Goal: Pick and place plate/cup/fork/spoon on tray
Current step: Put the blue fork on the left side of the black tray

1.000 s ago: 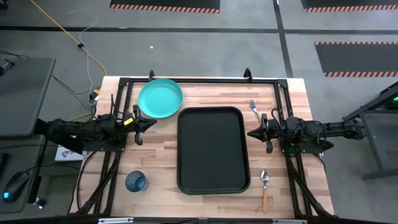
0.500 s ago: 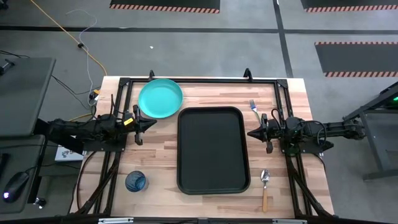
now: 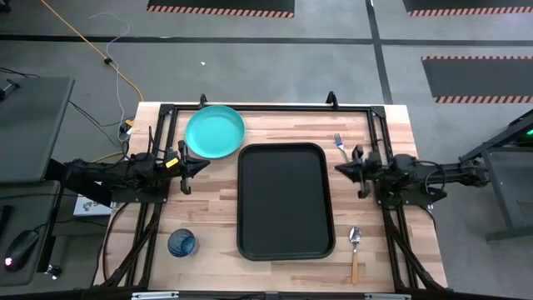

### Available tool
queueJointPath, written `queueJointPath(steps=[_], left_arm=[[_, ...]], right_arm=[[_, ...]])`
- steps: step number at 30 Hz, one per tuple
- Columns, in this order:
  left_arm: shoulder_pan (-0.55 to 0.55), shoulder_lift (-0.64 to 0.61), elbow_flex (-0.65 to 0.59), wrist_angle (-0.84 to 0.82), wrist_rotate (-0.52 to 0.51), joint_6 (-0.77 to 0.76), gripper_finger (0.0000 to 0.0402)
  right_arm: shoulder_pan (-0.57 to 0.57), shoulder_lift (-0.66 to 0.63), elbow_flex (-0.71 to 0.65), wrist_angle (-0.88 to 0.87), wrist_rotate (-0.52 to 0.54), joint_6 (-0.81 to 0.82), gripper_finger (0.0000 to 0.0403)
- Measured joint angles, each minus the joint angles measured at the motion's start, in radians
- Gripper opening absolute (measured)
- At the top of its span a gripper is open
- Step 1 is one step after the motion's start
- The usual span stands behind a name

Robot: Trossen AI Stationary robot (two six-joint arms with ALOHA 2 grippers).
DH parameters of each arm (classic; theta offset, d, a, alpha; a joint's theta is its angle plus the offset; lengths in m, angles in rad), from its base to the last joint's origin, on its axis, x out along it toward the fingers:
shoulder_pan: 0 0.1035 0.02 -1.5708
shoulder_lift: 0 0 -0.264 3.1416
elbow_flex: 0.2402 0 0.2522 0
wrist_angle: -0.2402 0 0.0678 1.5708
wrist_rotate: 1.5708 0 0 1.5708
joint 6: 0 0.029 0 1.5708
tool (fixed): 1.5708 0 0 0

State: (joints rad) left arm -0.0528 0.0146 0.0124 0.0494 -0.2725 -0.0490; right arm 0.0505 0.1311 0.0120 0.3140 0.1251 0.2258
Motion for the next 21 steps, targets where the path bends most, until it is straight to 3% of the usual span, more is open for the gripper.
queueJointPath(steps=[3,5,14,21], left_arm=[[0.000,0.000,0.000,0.000,0.000,0.000,0.0000],[0.000,0.000,0.000,0.000,0.000,0.000,0.0000],[0.000,0.000,0.000,0.000,0.000,0.000,0.0000],[0.000,0.000,0.000,0.000,0.000,0.000,0.0000]], right_arm=[[0.000,0.006,0.000,0.153,0.095,-0.047,0.0005],[-0.001,0.022,0.015,0.153,0.143,-0.083,0.0017],[-0.009,0.197,0.215,-0.217,0.486,-0.044,0.0151],[-0.105,0.339,0.326,-0.504,0.493,0.107,0.0209]])
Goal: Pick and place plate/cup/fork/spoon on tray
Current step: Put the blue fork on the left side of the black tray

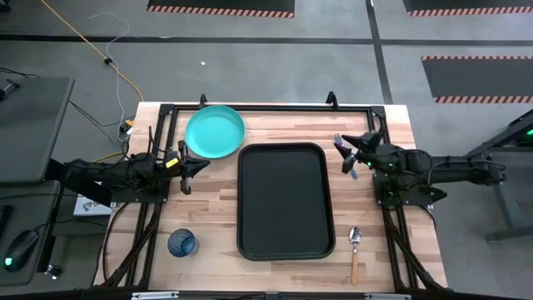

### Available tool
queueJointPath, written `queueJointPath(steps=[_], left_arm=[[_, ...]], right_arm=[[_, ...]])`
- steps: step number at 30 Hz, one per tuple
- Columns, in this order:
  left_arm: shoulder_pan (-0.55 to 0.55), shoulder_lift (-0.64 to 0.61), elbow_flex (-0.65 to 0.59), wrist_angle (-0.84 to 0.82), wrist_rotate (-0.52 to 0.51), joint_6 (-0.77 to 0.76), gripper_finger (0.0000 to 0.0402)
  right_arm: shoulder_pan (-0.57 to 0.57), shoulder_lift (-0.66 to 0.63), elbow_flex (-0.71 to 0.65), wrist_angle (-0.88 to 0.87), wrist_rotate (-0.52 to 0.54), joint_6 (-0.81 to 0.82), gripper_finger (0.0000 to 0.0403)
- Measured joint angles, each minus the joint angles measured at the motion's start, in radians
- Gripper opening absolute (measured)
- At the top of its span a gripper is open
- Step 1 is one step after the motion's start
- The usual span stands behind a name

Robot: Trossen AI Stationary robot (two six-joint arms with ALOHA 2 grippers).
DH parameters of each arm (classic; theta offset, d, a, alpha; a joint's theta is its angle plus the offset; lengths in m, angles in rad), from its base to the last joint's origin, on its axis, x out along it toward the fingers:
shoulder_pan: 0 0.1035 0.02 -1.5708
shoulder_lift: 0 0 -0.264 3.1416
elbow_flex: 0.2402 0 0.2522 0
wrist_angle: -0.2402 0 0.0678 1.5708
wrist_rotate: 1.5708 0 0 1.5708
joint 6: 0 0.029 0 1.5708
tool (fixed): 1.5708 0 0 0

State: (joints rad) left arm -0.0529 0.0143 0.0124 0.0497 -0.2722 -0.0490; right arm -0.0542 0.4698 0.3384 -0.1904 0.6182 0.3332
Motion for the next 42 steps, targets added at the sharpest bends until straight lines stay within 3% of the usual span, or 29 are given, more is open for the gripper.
queueJointPath(steps=[12,24,34,42], left_arm=[[0.000,0.000,0.000,0.000,0.000,0.000,0.0000],[0.000,0.000,0.000,0.000,0.000,0.000,0.0000],[0.000,0.000,0.000,0.000,0.000,0.000,0.0000],[0.000,0.000,0.000,0.000,0.000,0.000,0.0000]], right_arm=[[-0.228,0.164,0.020,-0.058,-0.143,0.037,0.0213],[-0.380,0.192,0.020,-0.107,-0.255,0.072,0.0213],[-0.431,0.205,0.020,-0.211,-0.259,0.162,0.0213],[-0.492,0.348,0.020,-0.216,-0.249,0.159,0.0213]])
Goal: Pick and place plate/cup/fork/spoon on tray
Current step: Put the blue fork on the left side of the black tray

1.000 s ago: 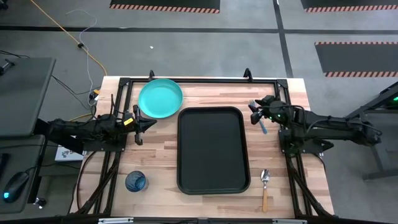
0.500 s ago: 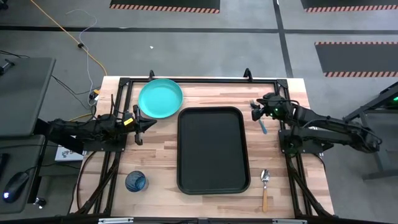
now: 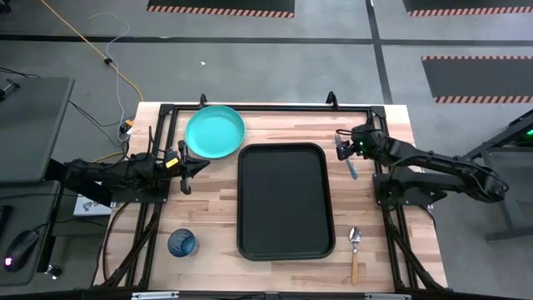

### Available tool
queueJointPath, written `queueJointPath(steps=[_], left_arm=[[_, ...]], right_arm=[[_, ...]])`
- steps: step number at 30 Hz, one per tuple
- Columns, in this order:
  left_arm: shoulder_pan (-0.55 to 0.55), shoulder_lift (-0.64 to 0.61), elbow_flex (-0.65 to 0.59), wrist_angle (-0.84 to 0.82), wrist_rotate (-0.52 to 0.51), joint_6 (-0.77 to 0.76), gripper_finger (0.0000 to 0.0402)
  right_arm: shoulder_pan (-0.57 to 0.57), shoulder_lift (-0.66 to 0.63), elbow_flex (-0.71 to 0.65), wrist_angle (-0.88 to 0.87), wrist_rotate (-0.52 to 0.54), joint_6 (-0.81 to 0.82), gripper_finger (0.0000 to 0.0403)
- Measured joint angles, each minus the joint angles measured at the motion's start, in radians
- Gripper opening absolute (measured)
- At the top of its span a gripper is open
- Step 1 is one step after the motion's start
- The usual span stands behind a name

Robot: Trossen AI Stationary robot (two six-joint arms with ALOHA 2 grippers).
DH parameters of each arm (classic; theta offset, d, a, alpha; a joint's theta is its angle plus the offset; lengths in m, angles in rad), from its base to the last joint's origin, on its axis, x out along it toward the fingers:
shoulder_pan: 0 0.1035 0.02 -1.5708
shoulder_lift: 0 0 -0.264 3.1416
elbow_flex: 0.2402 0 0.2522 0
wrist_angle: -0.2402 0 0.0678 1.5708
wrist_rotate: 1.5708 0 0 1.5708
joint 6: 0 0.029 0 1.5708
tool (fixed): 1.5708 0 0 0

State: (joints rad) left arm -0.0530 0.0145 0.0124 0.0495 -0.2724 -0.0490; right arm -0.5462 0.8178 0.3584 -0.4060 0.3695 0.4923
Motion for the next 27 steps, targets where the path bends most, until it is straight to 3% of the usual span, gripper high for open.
queueJointPath(steps=[5,13,27], left_arm=[[0.000,0.000,0.000,0.000,0.000,0.000,0.0000],[0.000,0.000,0.000,0.000,0.000,0.000,0.0000],[0.000,0.000,0.000,0.000,0.000,0.000,0.0000]], right_arm=[[-0.046,0.135,0.000,0.007,-0.007,-0.005,0.0213],[-0.076,0.295,0.000,0.062,-0.119,-0.074,0.0213],[-0.076,0.371,0.003,0.083,-0.146,-0.082,0.0213]])
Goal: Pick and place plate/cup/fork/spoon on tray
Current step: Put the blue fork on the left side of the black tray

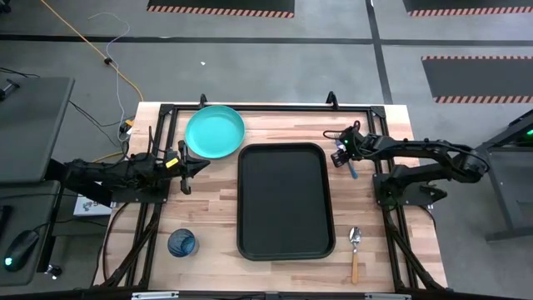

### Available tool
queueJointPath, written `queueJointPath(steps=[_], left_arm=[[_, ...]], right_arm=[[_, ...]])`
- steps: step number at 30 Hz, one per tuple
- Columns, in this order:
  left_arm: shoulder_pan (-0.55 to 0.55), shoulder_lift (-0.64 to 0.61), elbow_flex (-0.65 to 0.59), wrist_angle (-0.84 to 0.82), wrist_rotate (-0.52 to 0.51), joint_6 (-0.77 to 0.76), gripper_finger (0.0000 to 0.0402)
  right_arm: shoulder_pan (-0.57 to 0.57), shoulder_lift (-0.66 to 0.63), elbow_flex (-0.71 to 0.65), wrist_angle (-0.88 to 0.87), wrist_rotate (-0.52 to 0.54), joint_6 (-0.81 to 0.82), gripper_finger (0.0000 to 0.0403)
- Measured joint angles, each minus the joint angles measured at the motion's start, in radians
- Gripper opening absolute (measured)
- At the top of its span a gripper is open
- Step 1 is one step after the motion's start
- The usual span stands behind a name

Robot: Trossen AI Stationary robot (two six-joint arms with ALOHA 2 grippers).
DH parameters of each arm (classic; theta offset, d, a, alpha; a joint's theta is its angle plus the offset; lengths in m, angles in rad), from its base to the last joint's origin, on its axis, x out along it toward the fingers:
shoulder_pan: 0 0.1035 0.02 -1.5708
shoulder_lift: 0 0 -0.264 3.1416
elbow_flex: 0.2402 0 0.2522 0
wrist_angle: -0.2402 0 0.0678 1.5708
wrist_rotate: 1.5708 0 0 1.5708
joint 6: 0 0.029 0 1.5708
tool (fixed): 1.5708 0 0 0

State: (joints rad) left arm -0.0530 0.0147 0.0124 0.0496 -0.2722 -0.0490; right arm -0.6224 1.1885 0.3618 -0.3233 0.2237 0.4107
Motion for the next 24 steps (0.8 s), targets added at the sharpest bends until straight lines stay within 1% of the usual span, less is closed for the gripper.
queueJointPath(steps=[24], left_arm=[[0.000,0.000,0.000,0.000,0.000,0.000,0.0000]], right_arm=[[0.000,0.001,-0.002,-0.020,-0.019,0.018,0.0213]])
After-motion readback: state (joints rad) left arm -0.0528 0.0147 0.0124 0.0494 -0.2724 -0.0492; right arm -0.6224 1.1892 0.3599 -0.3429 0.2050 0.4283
